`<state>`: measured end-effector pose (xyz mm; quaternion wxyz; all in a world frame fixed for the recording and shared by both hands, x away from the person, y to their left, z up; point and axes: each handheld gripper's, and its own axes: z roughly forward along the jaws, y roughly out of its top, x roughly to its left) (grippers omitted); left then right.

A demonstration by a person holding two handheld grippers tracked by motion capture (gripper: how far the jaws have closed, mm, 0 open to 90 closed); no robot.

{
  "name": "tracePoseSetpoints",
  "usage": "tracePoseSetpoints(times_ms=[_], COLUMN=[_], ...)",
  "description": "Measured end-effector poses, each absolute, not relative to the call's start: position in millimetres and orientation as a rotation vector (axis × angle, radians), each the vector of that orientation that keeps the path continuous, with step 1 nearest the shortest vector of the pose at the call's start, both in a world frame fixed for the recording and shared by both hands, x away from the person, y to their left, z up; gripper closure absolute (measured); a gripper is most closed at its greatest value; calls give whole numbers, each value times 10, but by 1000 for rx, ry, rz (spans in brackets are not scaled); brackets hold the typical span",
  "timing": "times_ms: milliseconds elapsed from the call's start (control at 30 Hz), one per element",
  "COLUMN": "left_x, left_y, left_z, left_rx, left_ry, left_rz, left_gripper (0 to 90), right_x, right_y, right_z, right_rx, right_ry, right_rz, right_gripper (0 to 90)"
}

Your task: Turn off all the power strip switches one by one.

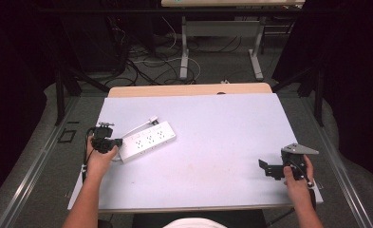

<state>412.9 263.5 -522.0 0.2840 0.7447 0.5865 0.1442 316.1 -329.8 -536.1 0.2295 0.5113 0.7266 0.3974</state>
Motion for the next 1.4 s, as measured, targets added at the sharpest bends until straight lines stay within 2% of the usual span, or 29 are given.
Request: tracePoseSetpoints(times_ms=[1400], left_x=[4117], left_y=[2668], left_z=[-5226], left_rx=[1964], left_ry=[1573], left_rz=[385], left_gripper=[900], right_x=[3169], right_y=[-3273], right_z=[-5385], right_rx=[1389], right_ry=[2018], right_rz=[1083], right_gripper=[0])
